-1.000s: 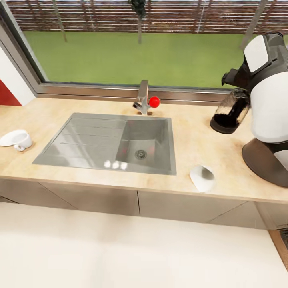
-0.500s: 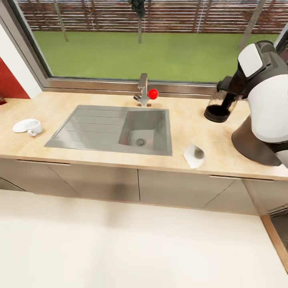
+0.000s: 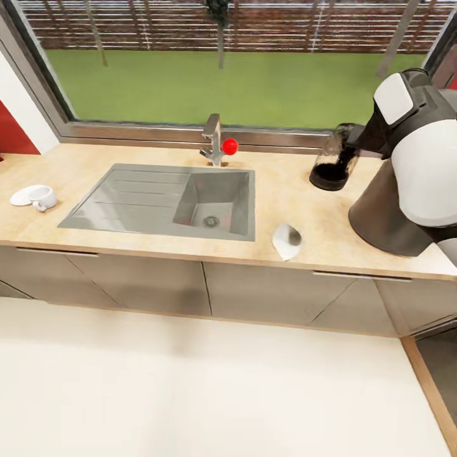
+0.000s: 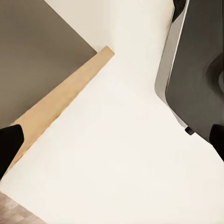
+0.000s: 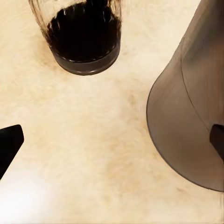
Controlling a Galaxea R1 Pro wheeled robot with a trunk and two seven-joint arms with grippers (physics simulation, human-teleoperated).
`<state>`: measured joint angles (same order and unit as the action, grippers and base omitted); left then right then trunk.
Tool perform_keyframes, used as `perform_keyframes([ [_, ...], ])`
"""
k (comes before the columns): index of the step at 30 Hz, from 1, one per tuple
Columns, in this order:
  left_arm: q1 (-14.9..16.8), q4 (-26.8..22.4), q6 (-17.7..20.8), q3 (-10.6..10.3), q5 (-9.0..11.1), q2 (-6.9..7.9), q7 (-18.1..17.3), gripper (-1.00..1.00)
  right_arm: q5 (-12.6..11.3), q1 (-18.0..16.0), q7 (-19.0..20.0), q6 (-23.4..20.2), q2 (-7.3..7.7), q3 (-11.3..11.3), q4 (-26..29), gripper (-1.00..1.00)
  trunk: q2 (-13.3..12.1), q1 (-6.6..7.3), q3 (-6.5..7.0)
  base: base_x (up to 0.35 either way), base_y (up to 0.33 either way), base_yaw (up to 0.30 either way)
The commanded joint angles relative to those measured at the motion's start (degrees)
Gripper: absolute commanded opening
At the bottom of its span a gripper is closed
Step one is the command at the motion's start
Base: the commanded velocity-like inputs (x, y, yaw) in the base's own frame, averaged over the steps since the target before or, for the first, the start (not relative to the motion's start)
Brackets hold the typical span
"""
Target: Set up a coffee station on the kitchen countertop: keep the coffee maker on the countertop, move the bottle of coffee from the kitchen shelf to the counter next to the coffee maker, place a paper coffee filter on top of the coffee maker, put the saucer next to the coffee maker with the coffee cup on the saucer, and place the electric kettle next to the coffee maker.
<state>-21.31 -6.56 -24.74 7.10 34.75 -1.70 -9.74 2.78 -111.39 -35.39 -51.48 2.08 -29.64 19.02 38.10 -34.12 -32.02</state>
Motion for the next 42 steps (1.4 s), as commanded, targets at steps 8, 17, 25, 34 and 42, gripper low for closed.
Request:
perform_keyframes([
  [8,-0.05,-0.47,0.1,0.52,-2.18,-0.06,-0.11,1.0,0.69,-0.05,-0.11,0.19,-0.23,-0.33,-1.83,1.0,0.06,-0.01,-0.05,-0.204,-0.109,0.0],
  [17,-0.05,-0.47,0.12,0.52,-2.31,-0.06,-0.12,1.0,3.41,-0.05,0.13,0.4,-0.58,-0.33,-2.14,1.0,0.06,-0.01,-0.05,-0.321,0.031,0.0],
  [25,-0.05,-0.47,0.13,0.52,-2.38,-0.06,-0.1,1.0,3.54,-0.05,0.14,0.41,-0.71,-0.33,-2.19,1.0,0.06,-0.01,-0.05,-0.182,-0.193,0.0],
  [34,-0.04,-0.55,0.12,0.54,-2.51,-0.13,-0.13,1.0,3.5,-0.05,0.14,0.41,-0.73,-0.33,-2.26,1.0,0.06,-0.01,-0.05,-0.032,-0.323,0.0],
  [42,-0.05,-0.56,0.12,0.54,-2.57,-0.14,-0.12,1.0,3.8,-0.05,0.07,0.48,-0.46,-0.33,-4.53,1.0,0.06,-0.01,-0.05,-0.135,-0.303,0.0],
])
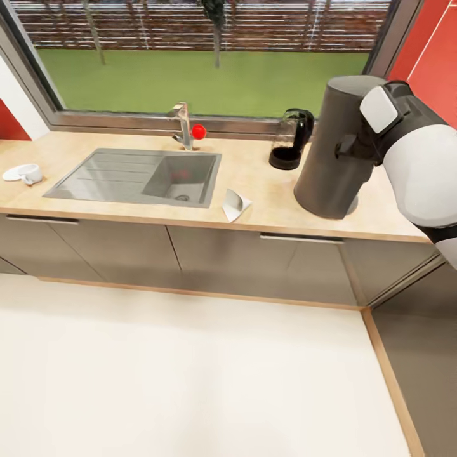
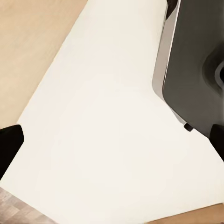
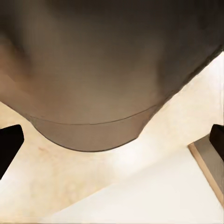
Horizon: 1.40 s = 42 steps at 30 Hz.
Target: Set up a coffee station on the kitchen countertop: keep the coffee maker on the countertop, move the bottle of coffee from the kitchen shelf to the counter next to the coffee maker, place a paper coffee filter on top of the coffee maker, put the saucer next to the coffee maker with the coffee cup on the saucer, and place the electric kettle next to the coffee maker.
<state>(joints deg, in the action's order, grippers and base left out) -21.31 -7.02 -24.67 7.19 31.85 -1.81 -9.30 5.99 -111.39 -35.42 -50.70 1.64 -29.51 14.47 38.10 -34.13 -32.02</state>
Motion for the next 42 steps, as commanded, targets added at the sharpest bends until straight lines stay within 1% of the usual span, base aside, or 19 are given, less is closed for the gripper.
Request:
perform_keyframes([
  [1,-0.05,-0.09,0.04,0.46,0.3,-0.06,-0.56,1.0,0.62,-0.05,0.08,-0.29,-0.02,-0.46,-0.16,1.0,0.06,0.0,-0.05,-0.23,-0.235,0.0],
  [6,-0.05,-0.13,0.05,0.44,0.24,-0.3,-0.57,1.0,0.55,-0.05,-0.03,-0.28,-0.06,-0.46,-0.9,1.0,0.06,0.0,-0.05,-0.266,-0.197,0.0],
  [9,-0.05,-0.17,0.06,0.41,0.23,-0.34,-0.58,1.0,0.67,-0.05,-0.14,0.4,0.21,-0.46,-3.25,1.0,0.06,0.0,-0.05,-0.291,-0.168,0.0],
  [12,-0.05,-0.33,0.06,0.45,0.28,-0.37,-0.58,1.0,0.68,-0.05,-0.09,2.2,0.24,-0.46,-5.72,1.0,0.06,0.0,-0.05,-0.298,-0.151,0.0],
  [15,-0.05,-0.42,0.06,0.45,0.26,-0.38,-0.56,1.0,0.63,-0.05,-0.19,2.48,0.25,-0.46,-7.09,1.0,0.06,0.0,-0.05,-0.308,-0.12,0.0],
  [18,-0.05,-0.83,0.06,0.44,0.25,-0.38,-0.57,1.0,0.62,-0.05,-0.34,2.92,0.43,-0.49,-11.42,1.0,0.06,0.0,-0.05,-0.322,-0.049,0.0],
  [20,-0.05,-1.02,0.06,0.44,0.23,-0.37,-0.59,1.0,0.82,-0.02,-0.36,3.98,0.46,-0.47,-14.32,1.0,0.06,0.0,-0.05,-0.328,-0.015,0.0],
  [25,-0.05,-1.26,0.06,0.42,0.23,-0.37,-0.6,1.0,1.52,0.94,-0.36,5.0,0.44,-0.46,-16.03,1.0,0.06,0.0,-0.05,-0.33,-0.006,0.0],
  [30,-0.04,-2.33,0.06,0.45,0.28,-0.36,-0.57,1.0,1.68,2.3,-0.38,5.07,0.57,-0.46,-16.37,1.0,0.06,0.0,-0.05,-0.319,-0.001,0.0],
  [34,-0.01,-3.83,0.06,0.46,0.7,-0.32,-0.55,1.0,1.81,5.0,-0.18,4.4,1.57,-0.46,-16.46,1.0,0.06,0.0,-0.05,-0.123,0.0,0.0],
  [36,0.02,-5.02,0.11,0.46,0.98,-0.31,-0.55,1.0,2.81,8.21,-0.05,3.59,2.21,-0.46,-16.47,1.0,0.06,0.0,-0.05,-0.041,0.0,0.0],
  [37,0.02,-5.32,0.13,0.46,1.02,-0.31,-0.54,1.0,3.39,9.14,-0.01,3.43,2.33,-0.46,-16.48,1.0,0.06,0.0,-0.05,-0.026,0.0,0.0],
  [40,0.09,-7.12,1.1,0.46,1.12,-0.3,-0.54,1.0,7.47,15.67,0.29,3.01,3.14,-0.46,-16.48,1.0,0.06,0.0,-0.05,-0.011,0.0,0.0],
  [42,0.11,-8.44,1.88,0.46,1.16,-0.3,-0.54,1.0,8.94,20.43,1.28,2.99,4.47,-0.46,-16.53,1.0,0.06,0.0,-0.05,-0.004,0.0,0.0],
])
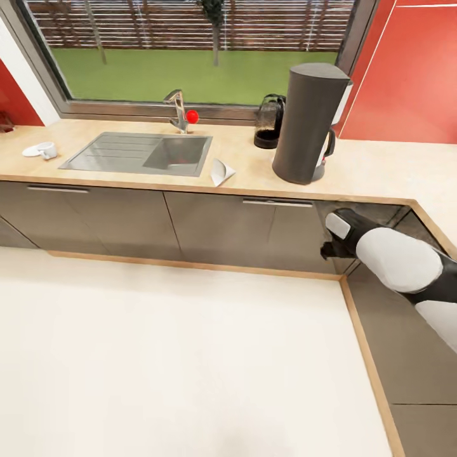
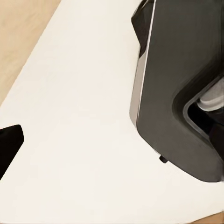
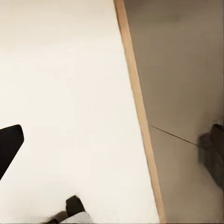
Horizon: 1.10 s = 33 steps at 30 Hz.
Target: Set up a coffee station on the kitchen countertop: keep the coffee maker on the countertop, move the bottle of coffee from the kitchen shelf to the counter next to the coffee maker, place a paper coffee filter on top of the coffee maker, put the saucer next to the coffee maker with the coffee cup on the saucer, and place the electric kettle next to the coffee maker.
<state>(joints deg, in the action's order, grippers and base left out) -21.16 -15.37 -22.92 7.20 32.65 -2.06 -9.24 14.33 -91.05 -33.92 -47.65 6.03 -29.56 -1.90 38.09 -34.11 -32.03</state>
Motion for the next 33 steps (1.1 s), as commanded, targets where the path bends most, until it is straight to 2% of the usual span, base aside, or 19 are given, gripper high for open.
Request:
perform_keyframes([
  [1,-0.03,-0.34,0.25,0.45,0.35,-0.05,-0.6,1.0,0.82,1.38,0.38,-0.06,0.48,-0.41,-0.17,1.0,0.07,-0.02,-0.04,-0.002,0.0,0.0],
  [7,0.11,-1.31,0.7,0.45,0.32,0.08,-0.6,1.0,2.11,14.36,10.71,0.69,4.01,-0.41,-0.15,1.0,0.07,-0.02,-0.04,0.0,0.0,0.0],
  [9,0.14,-1.66,0.74,0.44,0.28,0.14,-0.6,1.0,3.28,21.24,15.29,2.69,5.1,-0.41,-0.13,1.0,0.07,-0.02,-0.04,0.0,0.0,0.0],
  [10,0.15,-2.28,0.76,0.39,0.31,0.36,-0.53,1.0,4.54,34.06,20.68,7.49,5.43,-0.41,-0.13,1.0,0.07,-0.02,-0.04,0.0,0.0,0.0],
  [11,0.15,-2.33,0.76,0.39,0.29,0.4,-0.53,1.0,4.68,36.42,21.36,8.59,5.39,-0.41,-0.13,1.0,0.07,-0.02,-0.04,0.0,0.0,0.0],
  [12,0.16,-2.44,0.77,0.37,0.15,0.48,-0.5,1.0,4.97,43.26,23.29,13.33,5.18,-0.41,-0.12,1.0,0.07,-0.02,-0.04,0.0,0.0,0.0],
  [13,0.16,-2.47,0.77,0.37,0.09,0.52,-0.49,1.0,5.05,45.45,23.94,15.34,5.1,-0.41,-0.14,1.0,0.07,-0.02,-0.04,0.0,0.0,0.0],
  [14,0.16,-2.48,0.77,0.37,0.01,0.55,-0.46,1.0,5.28,49.79,25.22,19.9,4.95,-0.39,-0.17,1.0,0.07,-0.02,-0.04,0.0,0.0,0.0],
  [17,0.16,-2.44,0.67,0.36,-0.16,0.63,0.77,1.0,9.05,61.25,29.08,33.15,4.76,-0.4,-0.15,1.0,0.07,-0.02,-0.04,0.0,0.0,0.0],
  [18,0.16,-2.27,0.61,0.36,-0.18,0.64,1.47,1.0,10.57,64.25,30.21,36.35,4.74,-0.4,-0.17,1.0,0.07,-0.02,-0.04,0.0,0.0,0.0],
  [20,0.16,-2.05,0.38,0.39,-0.2,0.61,2.09,1.0,12.14,68.32,31.54,40.37,4.71,-0.41,-0.19,1.0,0.07,-0.02,-0.04,0.0,0.0,0.0],
  [22,0.16,-1.89,0.11,0.43,-0.25,0.35,2.52,1.0,13.68,75.24,32.88,45.81,4.51,-0.36,-0.2,1.0,0.07,-0.02,-0.04,0.0,0.0,0.0],
  [24,0.16,-1.89,-0.09,0.44,-0.15,0.22,2.65,1.0,15.28,79.6,33.33,49.24,4.33,-0.35,-0.21,1.0,0.07,-0.02,-0.04,0.0,0.0,0.0],
  [26,0.16,-2.09,-0.2,0.45,-0.02,0.19,2.69,1.0,16.36,81.71,33.45,51.51,4.2,-0.38,-0.19,1.0,0.07,-0.02,-0.04,0.0,0.0,0.0],
  [33,0.14,-4.73,-0.25,0.86,1.15,0.93,2.93,1.0,17.05,83.81,32.75,54.07,4.7,-1.09,-0.07,1.0,0.07,-0.02,-0.04,0.0,0.0,0.0],
])
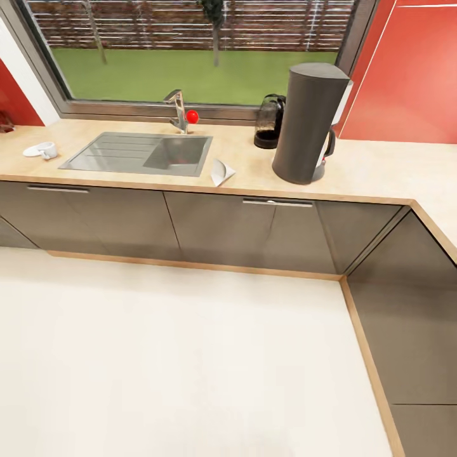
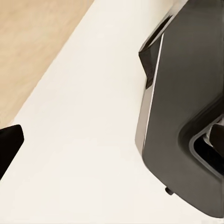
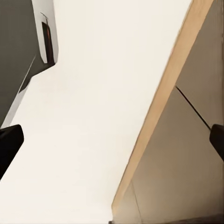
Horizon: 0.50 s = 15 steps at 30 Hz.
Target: Set up a coffee station on the kitchen countertop: keep the coffee maker on the countertop, move the bottle of coffee from the kitchen shelf to the counter next to the coffee maker, place a paper coffee filter on top of the coffee maker, put the saucer next to the coffee maker with the coffee cup on the saucer, and place the electric kettle next to the coffee maker.
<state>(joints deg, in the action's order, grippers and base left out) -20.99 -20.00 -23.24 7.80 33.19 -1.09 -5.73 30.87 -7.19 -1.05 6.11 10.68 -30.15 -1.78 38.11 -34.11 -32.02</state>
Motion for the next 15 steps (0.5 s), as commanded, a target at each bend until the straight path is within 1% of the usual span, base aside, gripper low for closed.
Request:
perform_keyframes([
  [1,-0.08,-0.49,0.1,0.27,0.89,0.15,-0.55,1.0,0.17,0.0,-0.51,0.34,0.03,-0.81,-0.15,1.0,0.05,-0.02,-0.05,0.0,0.0,0.0],
  [4,-0.05,-0.74,0.26,0.28,1.01,0.47,-0.53,1.0,-0.23,0.04,-1.37,0.81,-0.01,-1.09,0.07,1.0,0.05,-0.02,-0.05,0.0,0.0,0.0],
  [7,-0.05,-0.9,0.35,0.34,1.09,0.71,-0.52,1.0,-0.44,0.06,-3.08,1.05,-0.09,-1.41,0.68,1.0,0.05,-0.02,-0.05,0.0,0.0,0.0],
  [11,-0.03,-1.26,0.16,0.36,1.15,0.7,-0.55,1.0,-1.0,0.07,-4.18,1.11,-0.08,-1.95,0.95,1.0,0.05,-0.02,0.0,0.0,0.0,-0.001],
  [14,-0.02,-2.27,0.09,0.41,1.21,0.55,-0.79,1.0,-0.77,0.09,-4.82,1.77,-0.28,-1.75,0.8,1.0,0.05,-0.02,0.17,0.0,0.0,-0.047],
  [15,-0.02,-3.06,0.06,0.43,1.23,0.49,-0.85,1.0,-0.3,0.12,-4.95,2.6,-0.39,-1.59,0.5,1.0,0.05,-0.02,0.25,0.0,0.0,-0.082],
])
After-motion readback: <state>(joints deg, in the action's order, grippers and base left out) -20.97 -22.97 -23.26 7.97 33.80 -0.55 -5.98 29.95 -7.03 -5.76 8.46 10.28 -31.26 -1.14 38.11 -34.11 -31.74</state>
